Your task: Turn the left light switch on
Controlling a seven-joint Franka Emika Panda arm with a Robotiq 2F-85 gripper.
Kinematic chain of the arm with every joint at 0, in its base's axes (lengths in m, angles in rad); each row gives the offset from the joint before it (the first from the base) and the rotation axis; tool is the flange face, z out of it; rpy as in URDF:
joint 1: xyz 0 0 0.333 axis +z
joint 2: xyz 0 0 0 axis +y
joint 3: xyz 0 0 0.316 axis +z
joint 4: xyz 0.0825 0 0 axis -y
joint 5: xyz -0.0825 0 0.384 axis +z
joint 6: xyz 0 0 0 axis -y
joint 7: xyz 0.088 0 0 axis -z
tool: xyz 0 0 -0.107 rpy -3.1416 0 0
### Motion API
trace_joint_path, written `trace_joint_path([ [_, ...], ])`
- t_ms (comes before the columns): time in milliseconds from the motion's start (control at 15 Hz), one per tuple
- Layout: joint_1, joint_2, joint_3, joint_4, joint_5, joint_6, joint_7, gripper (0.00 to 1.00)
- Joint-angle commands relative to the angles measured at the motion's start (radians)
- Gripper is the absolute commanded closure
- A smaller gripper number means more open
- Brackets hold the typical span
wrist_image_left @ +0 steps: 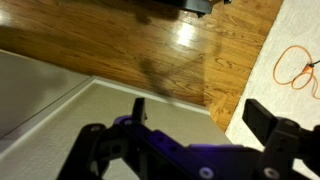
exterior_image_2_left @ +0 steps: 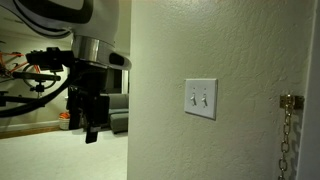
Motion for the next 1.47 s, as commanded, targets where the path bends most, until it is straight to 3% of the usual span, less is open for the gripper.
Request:
trace_joint_path([
  [0, -0.009, 0.061, 0.018, 0.022, -0.007, 0.104, 0.047, 0.00],
  [333, -0.037, 0.161, 0.040, 0.088, -0.025, 0.233, 0.196, 0.00],
  [667, -0.061, 0.226, 0.048, 0.166, -0.062, 0.283, 0.339, 0.00],
  [733, -0.046, 0.211, 0.036, 0.142, -0.033, 0.265, 0.276, 0.00],
  [1400, -0.055, 0.250, 0.039, 0.188, -0.048, 0.284, 0.315, 0.00],
])
